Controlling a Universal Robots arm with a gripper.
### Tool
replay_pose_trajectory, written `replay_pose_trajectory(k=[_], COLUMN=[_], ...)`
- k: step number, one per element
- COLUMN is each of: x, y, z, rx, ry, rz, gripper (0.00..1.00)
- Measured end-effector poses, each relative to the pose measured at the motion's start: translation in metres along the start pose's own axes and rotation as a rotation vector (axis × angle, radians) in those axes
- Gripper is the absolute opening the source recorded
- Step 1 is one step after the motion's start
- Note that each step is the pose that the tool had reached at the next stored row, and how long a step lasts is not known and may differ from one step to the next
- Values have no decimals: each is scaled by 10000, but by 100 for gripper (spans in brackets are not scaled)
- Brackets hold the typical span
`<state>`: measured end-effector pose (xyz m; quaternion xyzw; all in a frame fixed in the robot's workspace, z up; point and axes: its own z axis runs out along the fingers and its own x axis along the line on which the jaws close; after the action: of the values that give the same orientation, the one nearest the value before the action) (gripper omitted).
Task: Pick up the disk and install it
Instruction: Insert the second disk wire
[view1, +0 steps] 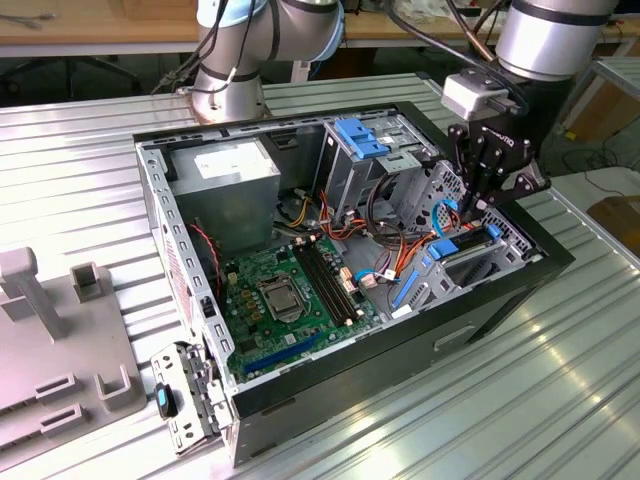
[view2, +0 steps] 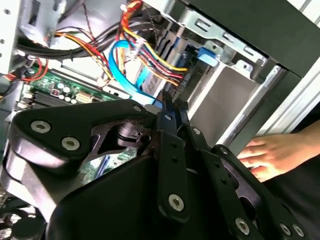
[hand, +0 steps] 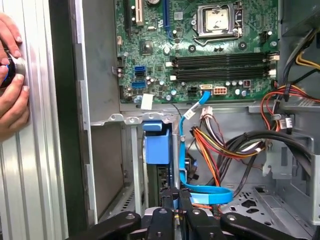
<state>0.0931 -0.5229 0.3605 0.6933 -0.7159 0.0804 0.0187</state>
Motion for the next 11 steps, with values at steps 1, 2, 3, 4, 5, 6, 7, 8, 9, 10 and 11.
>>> replay_pose_trajectory(k=[1,2,3,4,5,6,7,8,9,10,11], x=[13,16,17,23,30,45,52,55,57,58,59], y=[0,1,3,9,19,44,56,58,58,59,60], z=[8,19,25,30,34,38,41,45,50,55,62], rx=[20,92,219,331,401,437,443,445,445,445,445], ry=[-9,-21,-26,-51,-77,-95,-98,-99,-99,-99,-96], rz=[-3,-6,-15,-26,-32,-36,-36,-36,-36,-36,-36], gripper=[16,16,16,16,16,16,16,16,16,16,16])
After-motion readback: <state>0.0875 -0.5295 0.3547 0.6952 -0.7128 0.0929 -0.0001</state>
